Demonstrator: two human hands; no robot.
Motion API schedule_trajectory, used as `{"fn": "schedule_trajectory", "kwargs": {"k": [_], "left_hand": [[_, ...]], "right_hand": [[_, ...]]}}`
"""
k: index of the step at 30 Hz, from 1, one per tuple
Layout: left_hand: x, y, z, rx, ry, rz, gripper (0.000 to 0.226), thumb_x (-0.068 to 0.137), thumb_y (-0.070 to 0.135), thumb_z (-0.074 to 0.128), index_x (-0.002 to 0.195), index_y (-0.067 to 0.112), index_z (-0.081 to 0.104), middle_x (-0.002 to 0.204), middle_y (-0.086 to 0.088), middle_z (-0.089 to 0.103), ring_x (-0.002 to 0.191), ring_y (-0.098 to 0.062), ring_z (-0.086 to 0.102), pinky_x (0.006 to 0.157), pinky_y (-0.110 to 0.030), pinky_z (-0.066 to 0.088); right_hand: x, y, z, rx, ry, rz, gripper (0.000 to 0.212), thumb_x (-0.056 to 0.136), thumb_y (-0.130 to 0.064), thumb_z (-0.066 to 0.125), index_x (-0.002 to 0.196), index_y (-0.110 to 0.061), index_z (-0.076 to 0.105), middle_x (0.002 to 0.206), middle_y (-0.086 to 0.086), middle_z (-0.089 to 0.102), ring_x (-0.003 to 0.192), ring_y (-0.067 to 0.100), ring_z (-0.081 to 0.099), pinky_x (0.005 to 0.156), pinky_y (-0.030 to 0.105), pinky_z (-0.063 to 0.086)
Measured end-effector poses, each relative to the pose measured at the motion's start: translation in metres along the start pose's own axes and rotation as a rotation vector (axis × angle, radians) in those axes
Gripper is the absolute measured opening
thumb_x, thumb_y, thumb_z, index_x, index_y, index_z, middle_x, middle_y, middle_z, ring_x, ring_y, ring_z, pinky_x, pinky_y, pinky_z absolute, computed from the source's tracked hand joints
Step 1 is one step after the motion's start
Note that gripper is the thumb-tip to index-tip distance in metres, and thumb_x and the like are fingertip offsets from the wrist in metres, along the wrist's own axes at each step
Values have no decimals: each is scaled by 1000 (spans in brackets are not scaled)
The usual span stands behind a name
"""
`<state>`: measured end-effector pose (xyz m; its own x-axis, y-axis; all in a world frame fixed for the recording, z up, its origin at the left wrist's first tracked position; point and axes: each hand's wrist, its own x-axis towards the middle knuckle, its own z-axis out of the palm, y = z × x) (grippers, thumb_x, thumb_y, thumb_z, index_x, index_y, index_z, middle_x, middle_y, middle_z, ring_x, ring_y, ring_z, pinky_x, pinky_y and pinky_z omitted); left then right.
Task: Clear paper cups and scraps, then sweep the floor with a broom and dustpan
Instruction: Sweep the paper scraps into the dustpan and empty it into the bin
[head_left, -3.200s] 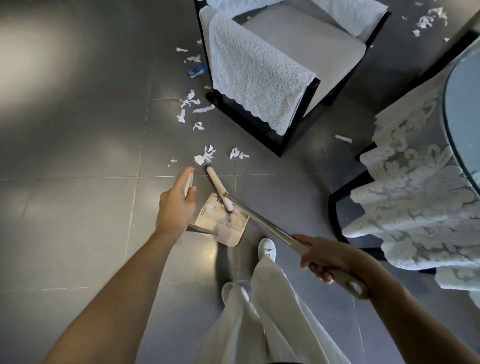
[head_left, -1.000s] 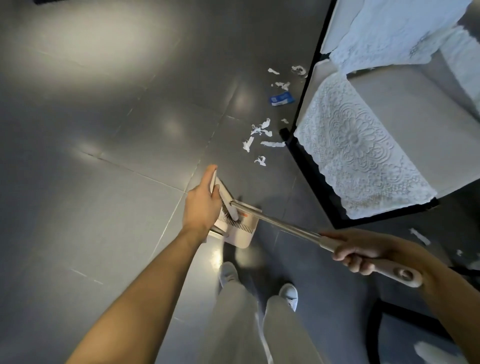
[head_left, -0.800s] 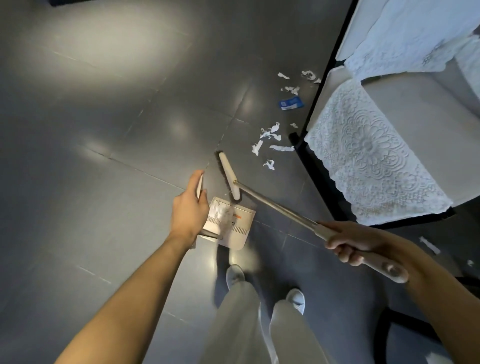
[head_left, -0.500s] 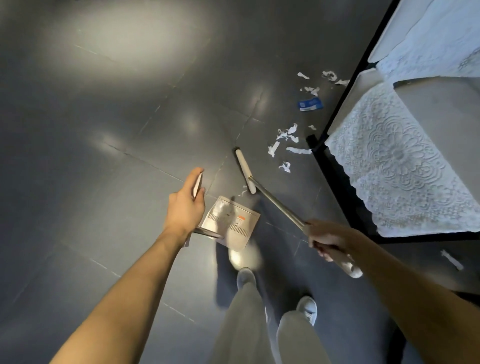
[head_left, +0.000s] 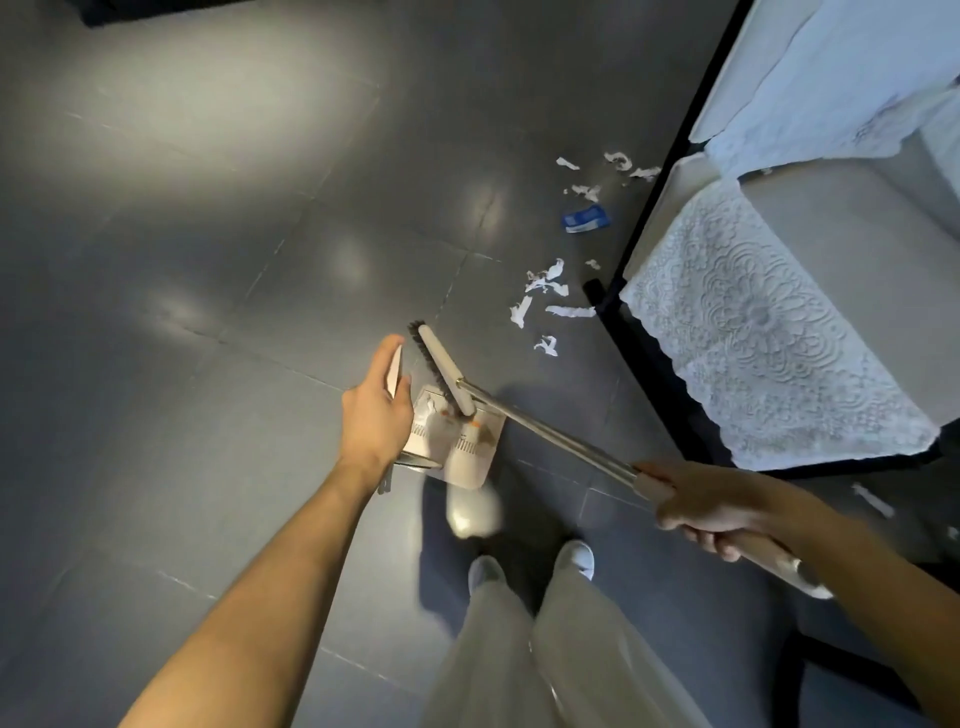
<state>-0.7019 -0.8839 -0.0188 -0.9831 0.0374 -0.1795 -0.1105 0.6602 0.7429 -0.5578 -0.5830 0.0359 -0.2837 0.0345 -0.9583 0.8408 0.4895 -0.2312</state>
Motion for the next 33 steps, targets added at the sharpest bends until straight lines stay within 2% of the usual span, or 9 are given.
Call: {"fn": "schedule_trajectory", "kwargs": {"k": [4, 8, 11, 15, 19, 21, 24, 29, 33], "left_hand": [[21, 30, 15, 5, -57, 56, 42, 98, 17, 49, 129, 44, 42, 72, -8, 55, 54, -17, 49, 60, -31, 42], [51, 57, 36, 30, -79, 106, 42, 98, 20, 49, 128, 48, 40, 81, -12, 59, 63, -25, 55, 65, -30, 43], [77, 75, 60, 74, -96, 100, 42, 99, 22, 49, 134, 44, 40, 80, -8, 59, 58, -11, 53, 55, -24, 41], [111, 101, 97, 97, -148, 52, 47, 99, 27, 49, 139, 47, 33, 94, 2, 59, 66, -13, 58, 39, -4, 35], [153, 130, 125, 130, -153, 52, 50, 98, 29, 51, 141, 45, 33, 119, 2, 60, 73, -9, 55, 53, -7, 42], [172, 139, 132, 128, -132, 27, 49, 98, 29, 51, 141, 44, 33, 120, 1, 60, 73, -9, 57, 53, -9, 42], [186, 156, 143, 113, -69, -15, 47, 98, 28, 51, 141, 40, 35, 107, 3, 59, 72, -13, 59, 49, -7, 38], [200, 183, 156, 104, -77, 31, 43, 100, 24, 47, 140, 37, 38, 95, 0, 57, 64, -10, 57, 46, -10, 37], [211, 186, 149, 144, -101, 52, 41, 101, 25, 44, 140, 38, 36, 100, -2, 58, 67, -7, 53, 55, -20, 41]], "right_hand": [[1, 1, -28, 76, 115, -37, 75, 91, 0, 46, 145, -47, 24, 40, 0, 43, 30, 9, 37, 36, 17, 34], [15, -7, -71, 111, 220, -59, 71, 91, 0, 44, 145, -42, 25, 38, 0, 48, 28, 7, 38, 34, 16, 32], [36, -16, -110, 82, 305, -72, 72, 90, 1, 45, 146, -39, 24, 53, 7, 51, 33, 10, 41, 36, 17, 34], [77, -26, -166, 44, 405, -39, 71, 88, 0, 44, 146, -36, 26, 72, 13, 53, 44, 16, 44, 39, 19, 35], [114, -39, -201, -88, 422, -12, 67, 89, 3, 41, 148, -25, 26, 97, 18, 55, 59, 23, 52, 45, 25, 40], [125, -41, -206, -139, 382, 8, 71, 91, 3, 41, 151, -27, 19, 101, 15, 52, 62, 21, 55, 45, 25, 43], [125, -37, -199, -139, 281, -7, 72, 94, -1, 40, 153, -31, 13, 85, 6, 50, 57, 16, 52, 44, 25, 42], [97, -29, -193, 27, 59, -29, 56, 93, -3, 42, 141, -29, 33, 62, 5, 48, 39, 9, 43, 37, 19, 36], [74, -29, -219, 185, -22, -44, 70, 90, 0, 45, 143, -43, 27, 51, 3, 43, 33, 8, 38, 36, 18, 35]]}}
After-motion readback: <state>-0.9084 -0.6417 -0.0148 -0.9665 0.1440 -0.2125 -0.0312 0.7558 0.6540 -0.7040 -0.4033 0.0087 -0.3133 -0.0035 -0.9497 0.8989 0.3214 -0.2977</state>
